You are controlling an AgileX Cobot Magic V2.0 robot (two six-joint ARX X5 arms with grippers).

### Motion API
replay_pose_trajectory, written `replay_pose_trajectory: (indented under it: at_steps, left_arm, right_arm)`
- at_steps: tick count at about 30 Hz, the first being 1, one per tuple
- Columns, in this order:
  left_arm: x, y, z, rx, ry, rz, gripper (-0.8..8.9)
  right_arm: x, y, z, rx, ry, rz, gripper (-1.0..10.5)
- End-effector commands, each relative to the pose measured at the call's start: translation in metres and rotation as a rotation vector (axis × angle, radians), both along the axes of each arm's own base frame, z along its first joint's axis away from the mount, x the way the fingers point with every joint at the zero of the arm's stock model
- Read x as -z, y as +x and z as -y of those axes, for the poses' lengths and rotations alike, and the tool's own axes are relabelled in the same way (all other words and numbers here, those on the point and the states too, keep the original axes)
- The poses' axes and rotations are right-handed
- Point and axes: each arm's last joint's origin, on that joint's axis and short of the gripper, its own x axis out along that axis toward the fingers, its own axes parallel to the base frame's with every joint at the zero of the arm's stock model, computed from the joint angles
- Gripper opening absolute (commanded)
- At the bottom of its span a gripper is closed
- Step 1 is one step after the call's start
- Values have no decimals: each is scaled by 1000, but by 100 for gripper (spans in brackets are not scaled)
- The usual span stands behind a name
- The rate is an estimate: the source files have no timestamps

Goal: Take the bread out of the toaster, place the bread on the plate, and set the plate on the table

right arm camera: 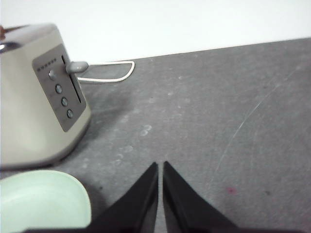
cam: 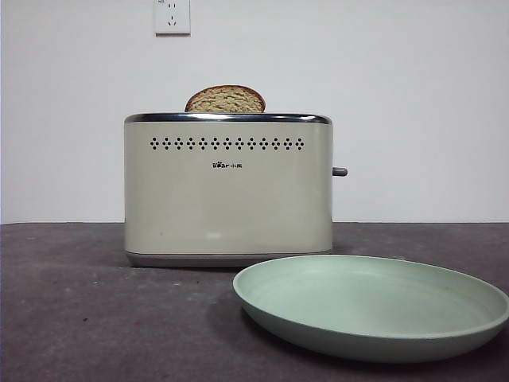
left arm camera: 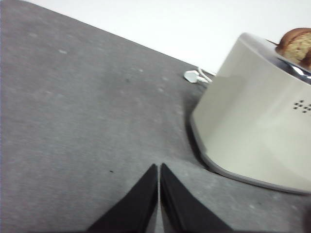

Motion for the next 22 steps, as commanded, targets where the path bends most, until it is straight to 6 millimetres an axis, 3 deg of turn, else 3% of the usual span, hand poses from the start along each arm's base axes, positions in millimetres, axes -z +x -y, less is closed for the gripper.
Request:
replay_pose_trajectory:
  at_steps: [1,11,22]
  left_arm:
    - [-8,-2,1,32,-43,9,7]
    - [-55,-7,4,120,-81,26,7]
    - [-114,6,9,358,51,-109,7]
  right_arm:
    - [-12,-2,0,6,89,27,4]
    - [-62,-12,0,4,85,47,4]
    - [-119,2,-6,-183,-27,-160,4]
